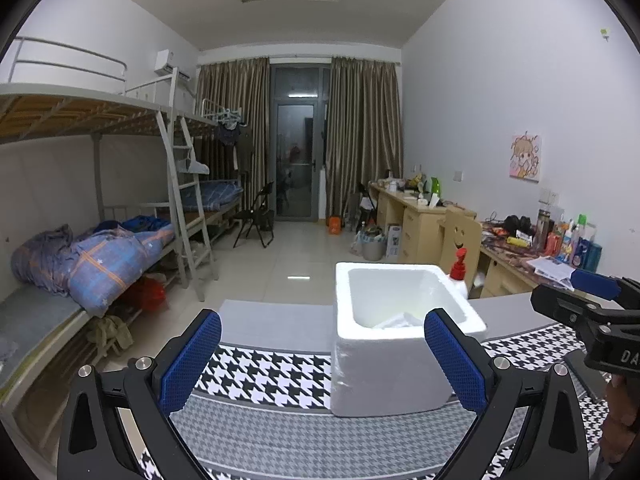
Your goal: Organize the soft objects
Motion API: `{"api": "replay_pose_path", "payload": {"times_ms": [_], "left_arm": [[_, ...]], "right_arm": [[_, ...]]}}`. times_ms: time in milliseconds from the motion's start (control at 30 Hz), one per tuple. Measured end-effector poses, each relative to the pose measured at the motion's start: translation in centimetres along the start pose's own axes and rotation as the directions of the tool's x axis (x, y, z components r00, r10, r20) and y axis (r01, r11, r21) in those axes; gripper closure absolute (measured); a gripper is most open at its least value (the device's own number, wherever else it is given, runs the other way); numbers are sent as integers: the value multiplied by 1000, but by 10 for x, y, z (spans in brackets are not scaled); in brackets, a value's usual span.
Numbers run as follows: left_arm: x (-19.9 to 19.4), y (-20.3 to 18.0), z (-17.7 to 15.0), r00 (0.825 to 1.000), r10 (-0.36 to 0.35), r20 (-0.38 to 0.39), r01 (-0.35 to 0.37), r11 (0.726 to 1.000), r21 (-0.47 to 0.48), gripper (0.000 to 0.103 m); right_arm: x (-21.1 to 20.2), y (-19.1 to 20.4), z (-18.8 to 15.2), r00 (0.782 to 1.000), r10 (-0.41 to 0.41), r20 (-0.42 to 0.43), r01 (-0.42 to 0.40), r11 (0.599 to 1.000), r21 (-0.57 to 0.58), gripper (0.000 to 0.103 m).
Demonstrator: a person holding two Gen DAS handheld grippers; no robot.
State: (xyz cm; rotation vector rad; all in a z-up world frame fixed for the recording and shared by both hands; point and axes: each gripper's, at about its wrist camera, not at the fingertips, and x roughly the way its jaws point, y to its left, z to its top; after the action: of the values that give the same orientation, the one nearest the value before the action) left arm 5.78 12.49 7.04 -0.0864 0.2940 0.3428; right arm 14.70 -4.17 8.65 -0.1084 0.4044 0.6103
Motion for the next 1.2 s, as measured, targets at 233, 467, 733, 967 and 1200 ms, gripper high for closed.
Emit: {"api": "replay_pose_path", "payload": {"times_ms": [233, 467, 733, 967, 1200], "left_arm": [[-38, -6, -1, 998, -22, 55, 22, 1000, -7, 1], [-65, -17, -12, 995, -17, 101, 15, 1000, 12, 1], [-77, -29, -33, 995, -48, 90, 45, 999, 28, 1], [-88, -38, -51, 991, -37, 130, 32, 999, 39, 1], [-93, -42, -64, 985, -18, 172, 12, 999, 38, 1]], "right_arm": [[-42, 6, -11, 999, 15, 32, -15, 1000, -14, 10], [-76, 11, -28, 994, 19, 106, -14, 999, -45, 6], [-98, 12, -58, 981, -22, 195, 36, 997, -69, 3], [-99, 4, -82, 974, -60, 220, 66, 998, -21, 3], [-95, 3, -104, 971, -73, 227, 79, 997, -20, 2]]}}
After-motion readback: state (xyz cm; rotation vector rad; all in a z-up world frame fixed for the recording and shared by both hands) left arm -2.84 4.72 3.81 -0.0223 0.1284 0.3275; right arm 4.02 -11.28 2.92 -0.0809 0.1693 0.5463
